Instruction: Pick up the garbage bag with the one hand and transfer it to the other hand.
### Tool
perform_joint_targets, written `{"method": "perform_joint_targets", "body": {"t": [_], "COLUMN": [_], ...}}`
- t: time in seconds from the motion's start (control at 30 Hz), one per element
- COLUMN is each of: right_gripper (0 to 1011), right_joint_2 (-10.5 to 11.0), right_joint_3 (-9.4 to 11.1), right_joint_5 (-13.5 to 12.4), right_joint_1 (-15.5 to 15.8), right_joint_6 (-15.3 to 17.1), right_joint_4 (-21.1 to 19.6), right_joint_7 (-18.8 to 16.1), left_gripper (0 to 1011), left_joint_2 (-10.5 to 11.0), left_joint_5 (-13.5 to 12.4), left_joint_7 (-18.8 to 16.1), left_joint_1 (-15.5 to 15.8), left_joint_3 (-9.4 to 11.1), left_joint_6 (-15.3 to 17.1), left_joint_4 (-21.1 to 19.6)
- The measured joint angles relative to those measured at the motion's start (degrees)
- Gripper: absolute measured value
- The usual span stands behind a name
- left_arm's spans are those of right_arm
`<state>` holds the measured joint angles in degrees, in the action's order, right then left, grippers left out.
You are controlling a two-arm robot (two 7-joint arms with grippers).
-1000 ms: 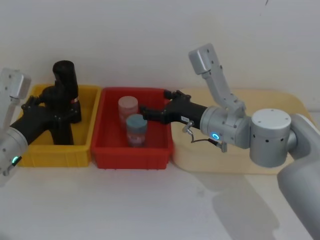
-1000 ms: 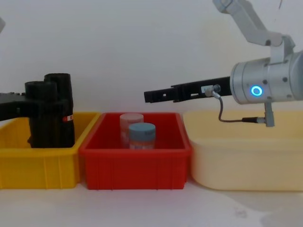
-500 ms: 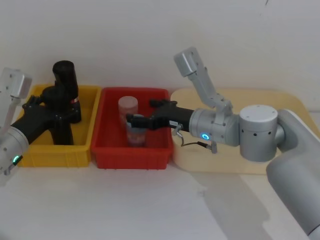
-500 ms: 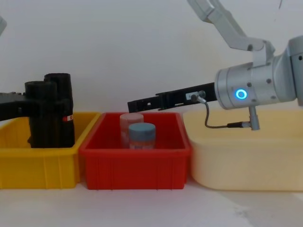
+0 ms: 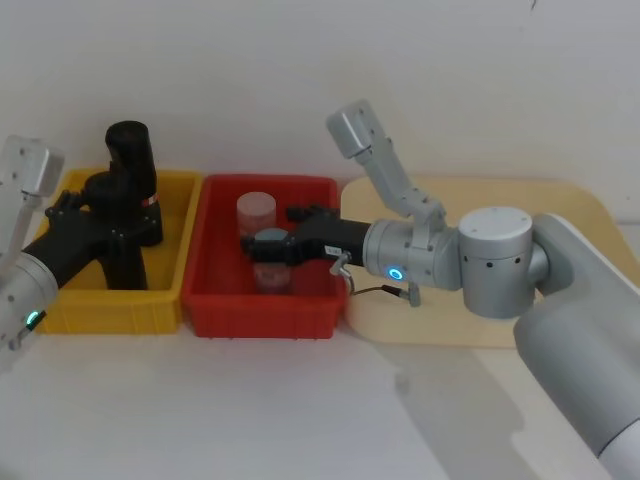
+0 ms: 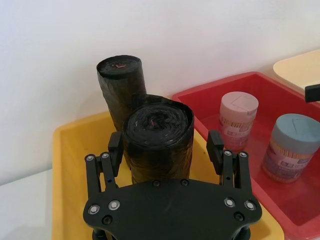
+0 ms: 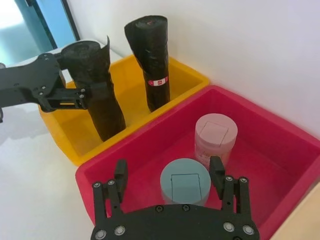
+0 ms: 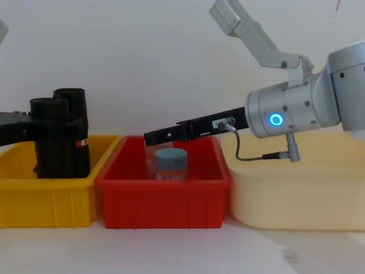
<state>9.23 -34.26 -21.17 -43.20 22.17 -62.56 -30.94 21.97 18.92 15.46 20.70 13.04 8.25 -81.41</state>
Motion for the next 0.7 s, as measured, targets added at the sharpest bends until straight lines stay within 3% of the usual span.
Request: {"method": "perform_joint_targets", "body": {"t": [0.7], "right_gripper": [1001], "right_joint_2": [-1.4], "right_joint_3": [-1.8], "right_joint_5": [2.0], "right_joint_1": [-1.7], "right_joint_6": [-2.0], "right_joint_4": [4.9], "right_joint_7": [-0.2], "left_gripper": [1001], "left_joint_2": [0.0], "left_joint_5": [0.0], "left_joint_7": [0.0], "left_joint_1": [0.1], "left_joint_3": [0.0], "left_joint_6": [0.0], "left_joint_4": [0.1]}}
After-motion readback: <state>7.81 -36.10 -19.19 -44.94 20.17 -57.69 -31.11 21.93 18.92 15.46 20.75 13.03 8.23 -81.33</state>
